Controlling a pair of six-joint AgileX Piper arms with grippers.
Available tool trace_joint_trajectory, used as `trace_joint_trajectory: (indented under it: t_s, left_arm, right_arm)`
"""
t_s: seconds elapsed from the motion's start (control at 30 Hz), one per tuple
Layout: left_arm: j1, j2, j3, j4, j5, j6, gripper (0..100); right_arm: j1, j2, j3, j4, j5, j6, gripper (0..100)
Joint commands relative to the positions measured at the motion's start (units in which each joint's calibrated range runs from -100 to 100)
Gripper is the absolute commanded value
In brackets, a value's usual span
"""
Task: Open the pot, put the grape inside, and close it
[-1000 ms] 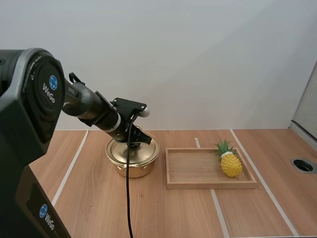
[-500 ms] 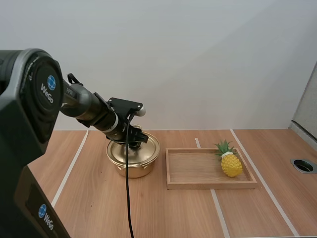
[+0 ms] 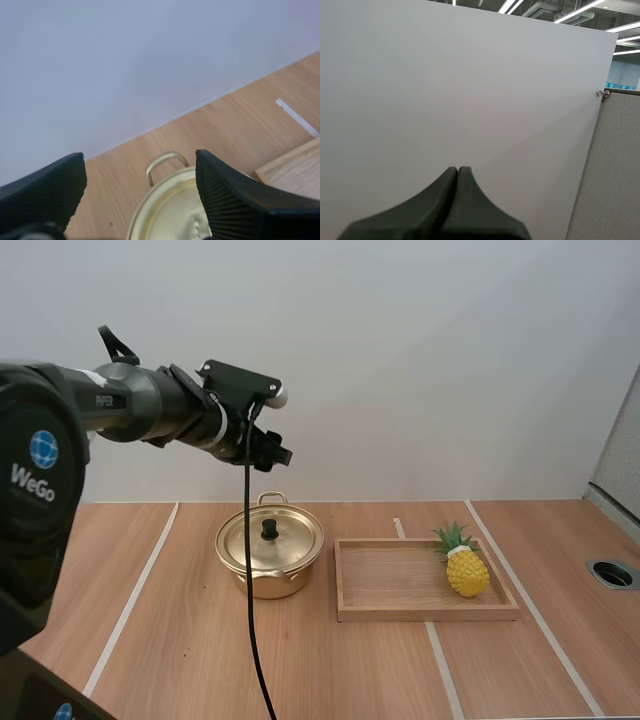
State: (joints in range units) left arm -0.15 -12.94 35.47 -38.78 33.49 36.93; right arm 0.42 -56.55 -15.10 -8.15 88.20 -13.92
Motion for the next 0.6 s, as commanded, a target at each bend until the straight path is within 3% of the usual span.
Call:
trace_joint_trajectory:
  t_s: [0.0,0.17,0.37,0.57]
  left_arm:
    - [0.15,-3.19,-3.98,-1.27,-4.04,-2.44,74]
    - [0.28,-9.95,-9.06,-1.26,-19.67,-11.27,0]
    - [0.28,-18.97,-14.63,-1.26,-25.78,-11.99,0]
    - [0.28,-27.83,-16.66,-1.26,-25.12,-12.95,0]
  right_arm:
    - [-0.31,-0.71,-0.49,-0.25,0.27,0.48,0]
    - [-0.31,-0.71,-0.49,-0.25,0.27,0.48,0]
    - [-0.31,-0.58,-0.49,0.16,0.36,0.48,0]
    - [-0.31,0.09,-0.49,5.54,1.21,0.48,0]
